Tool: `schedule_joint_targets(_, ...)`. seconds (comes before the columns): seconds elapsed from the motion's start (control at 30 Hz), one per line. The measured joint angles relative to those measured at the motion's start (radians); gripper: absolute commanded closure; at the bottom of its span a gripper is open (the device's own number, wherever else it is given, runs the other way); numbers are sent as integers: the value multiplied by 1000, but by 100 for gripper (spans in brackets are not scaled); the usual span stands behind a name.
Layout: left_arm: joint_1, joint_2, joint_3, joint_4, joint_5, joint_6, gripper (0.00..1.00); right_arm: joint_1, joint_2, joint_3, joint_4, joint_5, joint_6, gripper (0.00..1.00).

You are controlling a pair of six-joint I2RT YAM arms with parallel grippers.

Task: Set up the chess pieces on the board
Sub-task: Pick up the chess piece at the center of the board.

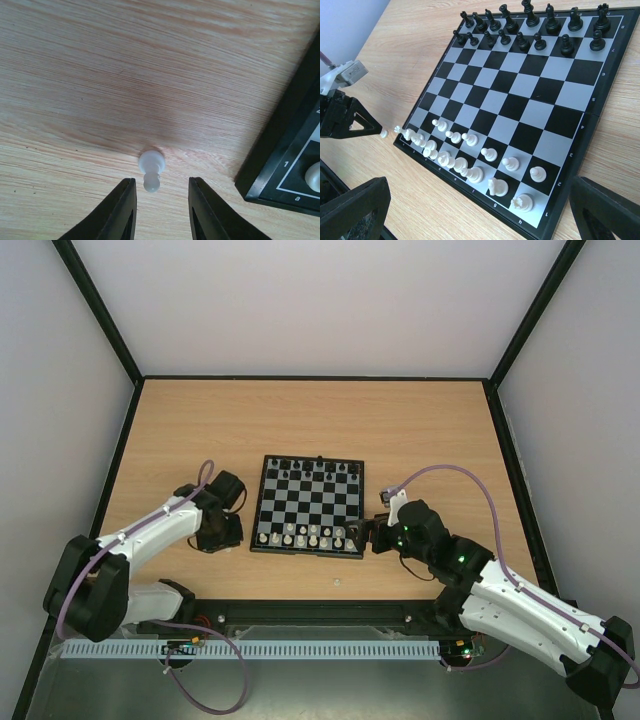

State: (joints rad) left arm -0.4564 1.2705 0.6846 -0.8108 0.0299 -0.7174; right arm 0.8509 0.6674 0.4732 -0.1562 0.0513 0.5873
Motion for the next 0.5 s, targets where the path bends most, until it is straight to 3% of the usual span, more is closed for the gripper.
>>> schedule_joint_targets(0.17,2,2,-13,10,-1,0,68,0,0,0,0,0,0,1)
schedule_joint_targets(0.27,2,2,-19,11,-4,0,76,0,0,0,0,-2,0,1)
schedule_joint_targets(0.5,2,8,-24,15,-8,-1,80,0,0,-2,0,-7,0,1)
